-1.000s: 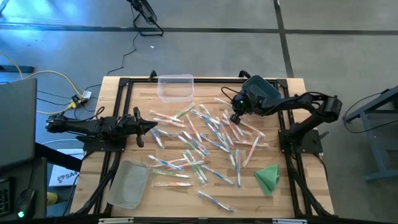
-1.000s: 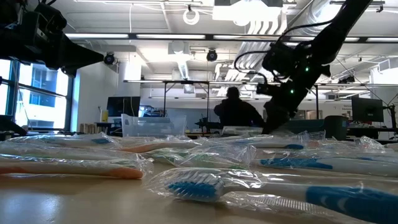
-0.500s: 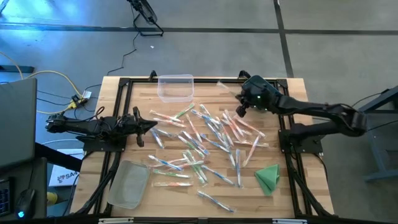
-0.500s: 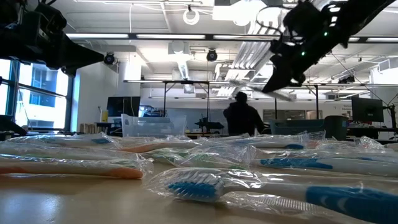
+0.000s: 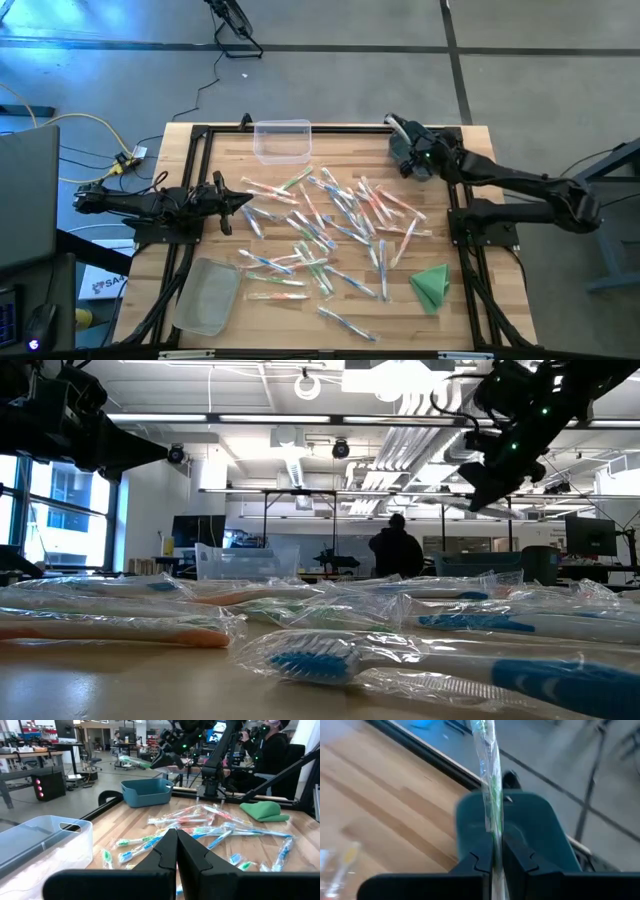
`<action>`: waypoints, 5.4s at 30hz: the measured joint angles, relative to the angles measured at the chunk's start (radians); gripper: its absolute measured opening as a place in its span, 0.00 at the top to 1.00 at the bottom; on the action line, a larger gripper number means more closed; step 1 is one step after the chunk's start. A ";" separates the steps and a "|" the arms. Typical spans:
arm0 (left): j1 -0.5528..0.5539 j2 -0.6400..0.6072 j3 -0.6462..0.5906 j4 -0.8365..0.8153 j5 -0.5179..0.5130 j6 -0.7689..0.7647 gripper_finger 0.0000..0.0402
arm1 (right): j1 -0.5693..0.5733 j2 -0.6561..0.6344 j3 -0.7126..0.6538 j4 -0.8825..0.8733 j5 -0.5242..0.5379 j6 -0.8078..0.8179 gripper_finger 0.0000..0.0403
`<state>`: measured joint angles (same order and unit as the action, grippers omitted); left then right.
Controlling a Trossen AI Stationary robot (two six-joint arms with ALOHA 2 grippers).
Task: Pick & Place Toothbrushes
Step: Put the green toothbrush into the blue bin, then put the orange toothbrush into the transparent bin
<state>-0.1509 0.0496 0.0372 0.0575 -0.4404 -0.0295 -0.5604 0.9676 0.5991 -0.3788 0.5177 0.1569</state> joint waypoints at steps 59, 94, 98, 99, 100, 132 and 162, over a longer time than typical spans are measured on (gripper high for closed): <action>0.000 0.000 0.000 0.001 0.002 -0.002 1.00 | -0.078 -0.052 0.001 0.193 -0.370 -0.099 0.78; 0.000 0.000 0.000 -0.004 -0.029 -0.002 1.00 | 0.219 0.005 0.001 -0.223 -0.546 0.120 0.83; 0.000 0.000 0.000 -0.004 -0.029 -0.002 1.00 | 0.230 0.005 0.001 -0.224 -0.516 0.138 0.83; 0.000 0.000 0.000 -0.004 -0.029 -0.002 1.00 | 0.230 0.005 0.001 -0.224 -0.516 0.138 0.83; 0.000 0.000 0.000 -0.004 -0.029 -0.002 1.00 | 0.230 0.005 0.001 -0.224 -0.516 0.138 0.83; 0.000 0.000 0.000 -0.007 -0.028 -0.002 1.00 | 0.229 0.213 0.000 -0.215 -0.490 0.191 0.83; 0.000 0.000 0.000 -0.007 -0.028 -0.002 1.00 | 0.229 0.450 0.003 -0.197 -0.441 0.187 0.83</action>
<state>-0.1509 0.0497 0.0372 0.0505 -0.4683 -0.0315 -0.3317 1.4174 0.6017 -0.5760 0.0765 0.3443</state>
